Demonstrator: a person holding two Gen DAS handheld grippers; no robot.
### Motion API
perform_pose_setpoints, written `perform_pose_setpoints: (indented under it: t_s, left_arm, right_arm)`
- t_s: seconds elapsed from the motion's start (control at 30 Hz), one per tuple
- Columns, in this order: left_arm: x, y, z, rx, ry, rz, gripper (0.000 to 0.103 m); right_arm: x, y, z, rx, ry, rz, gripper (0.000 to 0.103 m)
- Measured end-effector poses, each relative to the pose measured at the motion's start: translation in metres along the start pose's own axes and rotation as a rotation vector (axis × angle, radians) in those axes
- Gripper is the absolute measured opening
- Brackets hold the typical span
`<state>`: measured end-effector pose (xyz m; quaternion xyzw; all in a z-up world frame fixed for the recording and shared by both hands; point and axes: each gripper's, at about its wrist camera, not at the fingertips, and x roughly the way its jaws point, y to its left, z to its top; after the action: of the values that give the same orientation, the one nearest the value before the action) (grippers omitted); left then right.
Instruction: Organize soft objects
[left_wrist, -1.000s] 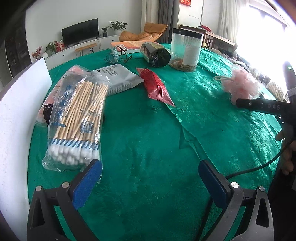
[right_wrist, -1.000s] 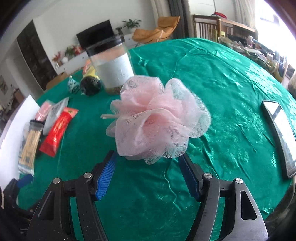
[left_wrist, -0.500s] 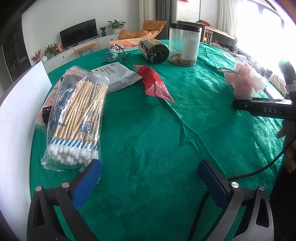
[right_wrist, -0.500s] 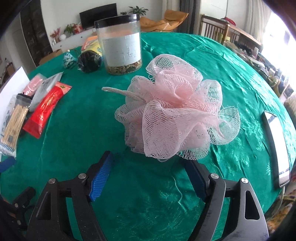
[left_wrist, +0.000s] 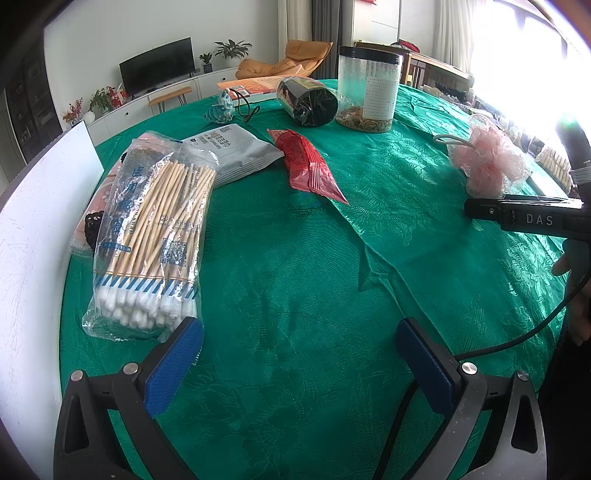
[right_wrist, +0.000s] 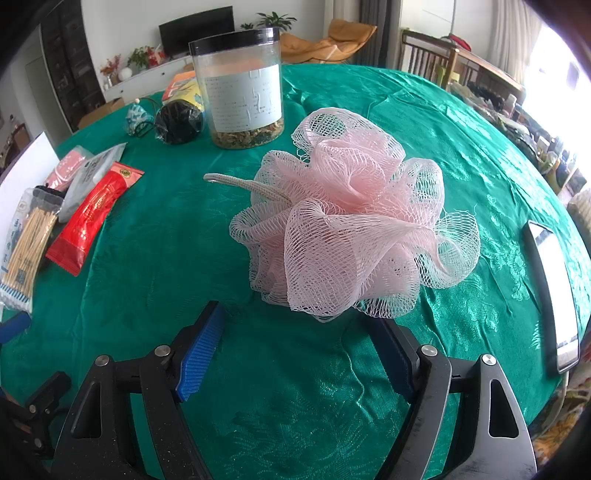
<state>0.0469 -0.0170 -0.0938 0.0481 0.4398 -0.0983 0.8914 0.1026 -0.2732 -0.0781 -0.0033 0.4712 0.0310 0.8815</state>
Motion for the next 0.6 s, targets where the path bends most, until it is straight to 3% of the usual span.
perform_pose_setpoints:
  t_s: [0.5,0.6]
  left_arm:
    - [0.0006,-0.0001,0.0003,0.001,0.001,0.000,0.103]
    - [-0.0004,0.0008,0.0034,0.005,0.042,-0.014,0.103]
  right_arm:
    - [0.0002,-0.0002,-0.0002,0.000,-0.001,-0.001,0.081]
    - [0.0002,0.0000,-0.0001,0.001,-0.002,0.000,0.081]
